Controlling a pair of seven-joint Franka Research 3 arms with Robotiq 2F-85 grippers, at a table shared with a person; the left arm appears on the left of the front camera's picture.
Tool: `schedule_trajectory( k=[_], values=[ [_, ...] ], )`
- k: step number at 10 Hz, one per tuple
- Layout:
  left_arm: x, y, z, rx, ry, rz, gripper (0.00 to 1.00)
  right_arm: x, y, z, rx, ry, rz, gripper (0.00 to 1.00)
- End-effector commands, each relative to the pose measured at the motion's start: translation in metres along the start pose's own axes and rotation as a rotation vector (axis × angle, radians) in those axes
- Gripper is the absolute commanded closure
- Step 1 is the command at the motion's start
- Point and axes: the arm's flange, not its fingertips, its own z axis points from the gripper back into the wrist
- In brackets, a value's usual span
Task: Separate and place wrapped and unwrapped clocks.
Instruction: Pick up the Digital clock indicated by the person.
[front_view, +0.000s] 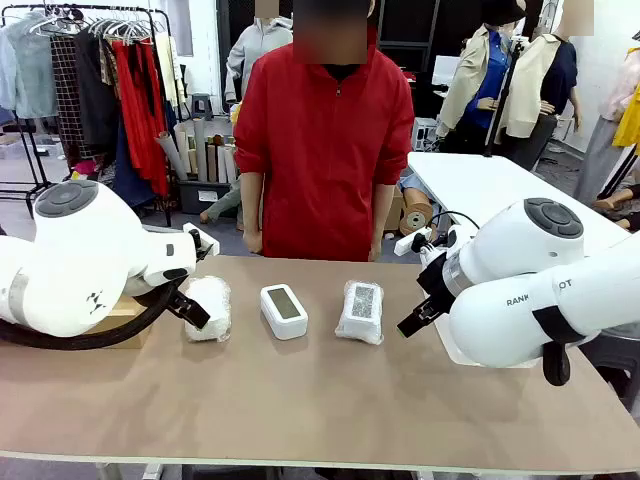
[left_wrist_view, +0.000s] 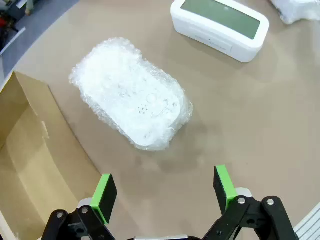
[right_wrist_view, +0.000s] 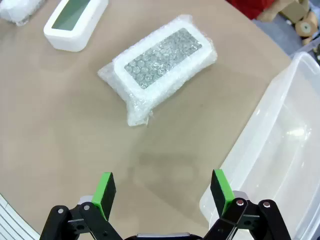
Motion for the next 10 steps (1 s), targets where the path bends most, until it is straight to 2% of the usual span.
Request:
schedule_trajectory(
  k=[1, 10],
  values=[
    [0.0001, 0.0, 0.0001, 0.0, 0.0, 0.0, 0.0, 0.0, 0.0, 0.0, 0.0, 0.0, 0.0, 0.0],
    [0.0001, 0.0, 0.0001, 0.0, 0.0, 0.0, 0.0, 0.0, 0.0, 0.0, 0.0, 0.0, 0.0, 0.0]
  ],
)
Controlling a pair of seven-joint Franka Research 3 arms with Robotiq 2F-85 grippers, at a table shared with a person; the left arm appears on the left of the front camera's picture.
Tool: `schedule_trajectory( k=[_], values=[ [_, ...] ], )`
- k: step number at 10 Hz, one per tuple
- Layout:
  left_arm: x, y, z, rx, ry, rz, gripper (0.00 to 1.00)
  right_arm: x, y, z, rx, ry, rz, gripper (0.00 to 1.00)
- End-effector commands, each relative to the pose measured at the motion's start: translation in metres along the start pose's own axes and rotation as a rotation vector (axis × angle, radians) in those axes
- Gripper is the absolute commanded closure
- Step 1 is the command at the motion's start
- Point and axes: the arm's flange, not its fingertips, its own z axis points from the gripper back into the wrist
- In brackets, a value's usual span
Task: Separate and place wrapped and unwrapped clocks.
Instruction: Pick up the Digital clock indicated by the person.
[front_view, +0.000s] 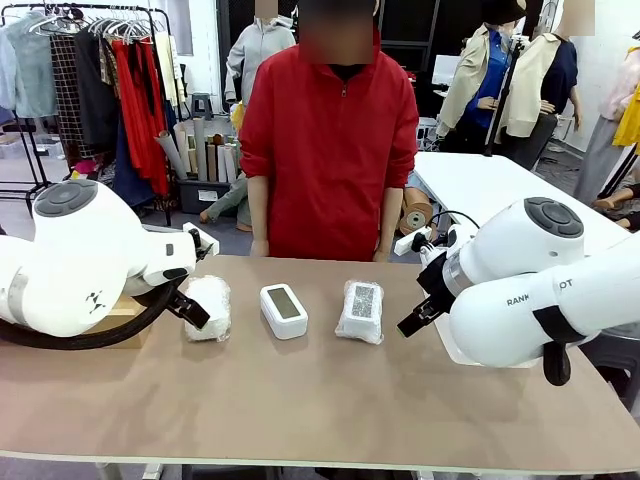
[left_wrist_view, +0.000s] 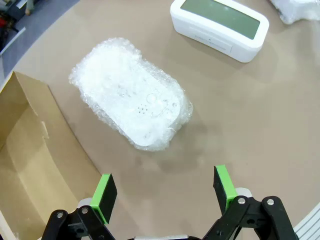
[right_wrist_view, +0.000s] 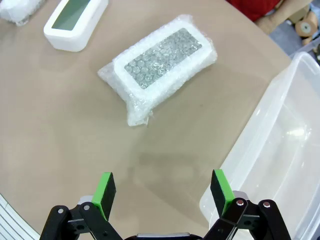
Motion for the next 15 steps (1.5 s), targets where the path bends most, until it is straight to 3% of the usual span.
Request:
schedule_trajectory(
  k=[1, 9, 13, 15],
  values=[
    [0.0, 0.0, 0.0, 0.0, 0.0, 0.0, 0.0, 0.0, 0.0, 0.0, 0.0, 0.0, 0.0, 0.0],
    [0.0, 0.0, 0.0, 0.0, 0.0, 0.0, 0.0, 0.0, 0.0, 0.0, 0.0, 0.0, 0.0, 0.0],
    [0.012, -0.001, 0.023, -0.117, 0.092, -0.041, 0.0, 0.004, 0.008, 0.007, 0.123, 0.044, 0.059, 0.0],
    [0.022, 0.004, 0.039, -0.256, 0.092, -0.082, 0.0, 0.007, 0.011, 0.013, 0.213, 0.064, 0.087, 0.0]
  ],
)
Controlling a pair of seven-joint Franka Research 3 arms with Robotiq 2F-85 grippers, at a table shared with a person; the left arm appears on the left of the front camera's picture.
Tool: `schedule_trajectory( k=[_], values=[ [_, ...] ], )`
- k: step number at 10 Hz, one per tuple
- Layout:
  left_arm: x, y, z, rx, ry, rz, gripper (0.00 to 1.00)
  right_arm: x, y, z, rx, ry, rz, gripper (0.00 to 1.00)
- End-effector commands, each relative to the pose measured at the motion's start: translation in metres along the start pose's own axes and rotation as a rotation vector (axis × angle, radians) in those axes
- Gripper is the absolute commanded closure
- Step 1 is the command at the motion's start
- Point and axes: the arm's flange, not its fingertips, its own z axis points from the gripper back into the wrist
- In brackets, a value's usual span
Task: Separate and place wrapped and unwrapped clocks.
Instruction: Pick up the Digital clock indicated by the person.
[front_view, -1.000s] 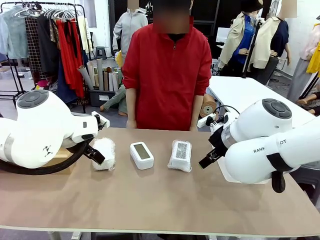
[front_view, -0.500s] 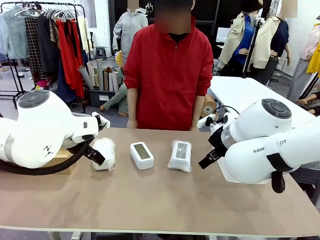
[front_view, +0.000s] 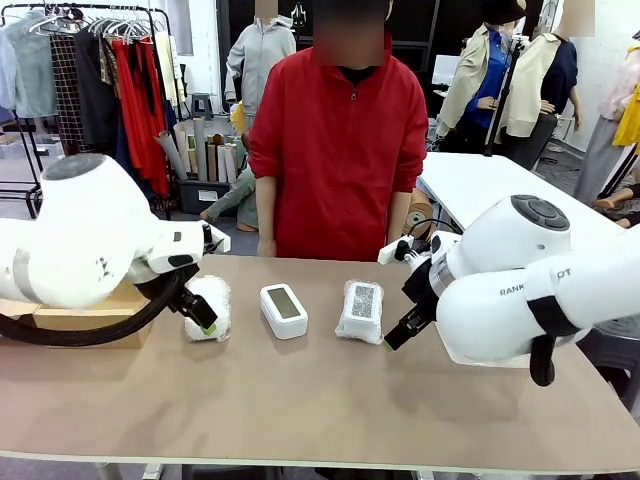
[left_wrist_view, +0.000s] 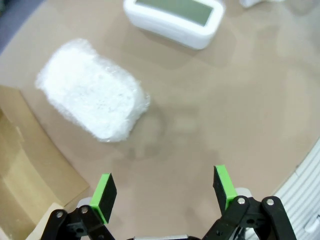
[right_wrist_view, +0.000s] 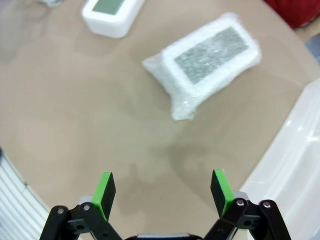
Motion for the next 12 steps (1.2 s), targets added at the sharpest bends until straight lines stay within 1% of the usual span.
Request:
schedule_trajectory(
  k=[1, 2, 4, 6, 7, 8, 9, 10, 11, 12],
  values=[
    [0.006, 0.018, 0.023, -0.147, -0.011, -0.092, 0.0, 0.005, -0.019, 0.02, 0.117, 0.009, 0.09, 0.0],
    [0.012, 0.028, 0.028, -0.19, -0.029, -0.142, 0.0, 0.01, -0.021, 0.025, 0.148, -0.001, 0.101, 0.0],
    [0.021, 0.04, 0.038, -0.282, -0.116, -0.298, 0.0, 0.025, -0.025, 0.042, 0.282, -0.041, 0.186, 0.0],
    [0.029, 0.052, 0.045, -0.314, -0.169, -0.454, 0.0, 0.036, -0.039, 0.055, 0.332, -0.12, 0.255, 0.0],
    [0.031, 0.059, 0.047, -0.332, -0.191, -0.5, 0.0, 0.039, -0.047, 0.059, 0.349, -0.155, 0.276, 0.0],
    [0.031, 0.065, 0.049, -0.35, -0.215, -0.575, 0.0, 0.041, -0.055, 0.06, 0.364, -0.183, 0.295, 0.0],
    [0.031, 0.067, 0.048, -0.352, -0.248, -0.668, 0.0, 0.042, -0.066, 0.062, 0.412, -0.228, 0.341, 0.0],
    [0.034, 0.069, 0.048, -0.357, -0.258, -0.704, 0.0, 0.042, -0.073, 0.06, 0.413, -0.249, 0.353, 0.0],
    [0.035, 0.069, 0.048, -0.357, -0.266, -0.696, 0.0, 0.042, -0.078, 0.059, 0.409, -0.256, 0.362, 0.0],
    [0.037, 0.066, 0.048, -0.301, -0.261, -0.602, 0.0, 0.042, -0.075, 0.059, 0.384, -0.291, 0.348, 0.0]
  ],
)
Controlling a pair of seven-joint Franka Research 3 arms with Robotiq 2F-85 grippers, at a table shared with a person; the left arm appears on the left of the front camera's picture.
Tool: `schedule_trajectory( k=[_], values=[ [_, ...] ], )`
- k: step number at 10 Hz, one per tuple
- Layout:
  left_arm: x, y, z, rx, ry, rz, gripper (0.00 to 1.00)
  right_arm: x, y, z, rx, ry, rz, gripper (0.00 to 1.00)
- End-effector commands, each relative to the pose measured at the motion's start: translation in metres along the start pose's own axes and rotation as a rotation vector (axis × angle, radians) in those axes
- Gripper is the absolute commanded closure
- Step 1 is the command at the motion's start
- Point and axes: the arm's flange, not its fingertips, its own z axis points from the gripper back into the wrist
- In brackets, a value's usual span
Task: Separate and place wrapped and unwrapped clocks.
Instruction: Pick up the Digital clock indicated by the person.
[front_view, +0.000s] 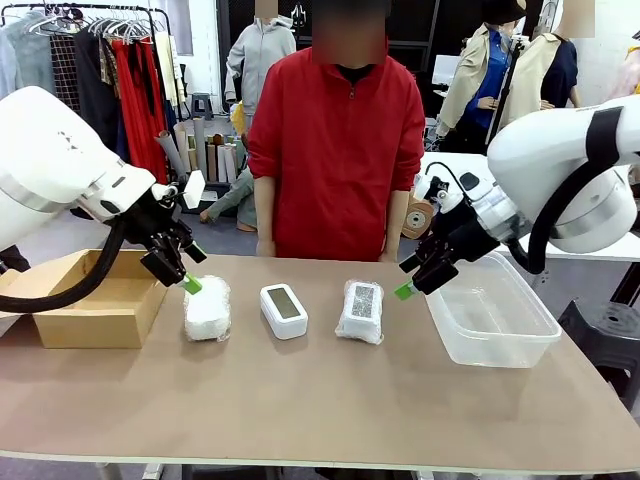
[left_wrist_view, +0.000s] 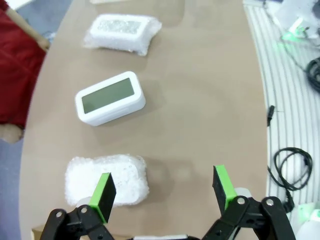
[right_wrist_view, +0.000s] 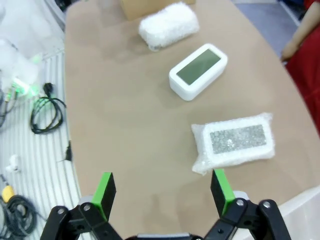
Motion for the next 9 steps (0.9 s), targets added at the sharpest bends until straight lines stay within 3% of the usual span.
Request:
schedule_trajectory(
  k=[1, 4, 6, 9],
  values=[
    [0.001, -0.003, 0.001, -0.012, 0.005, -0.016, 0.0, 0.004, 0.007, 0.0, 0.002, 0.016, -0.006, 0.0],
    [0.001, -0.003, 0.001, -0.012, 0.005, -0.016, 0.0, 0.0, 0.001, -0.002, -0.004, 0.019, 0.002, 0.0],
    [0.002, 0.007, 0.013, -0.039, 0.02, -0.051, 0.0, 0.01, -0.017, 0.011, 0.056, -0.06, 0.138, 0.0],
    [-0.002, 0.025, 0.041, -0.074, -0.026, -0.127, 0.0, 0.02, -0.034, 0.046, 0.117, -0.081, 0.321, 0.0]
  ],
)
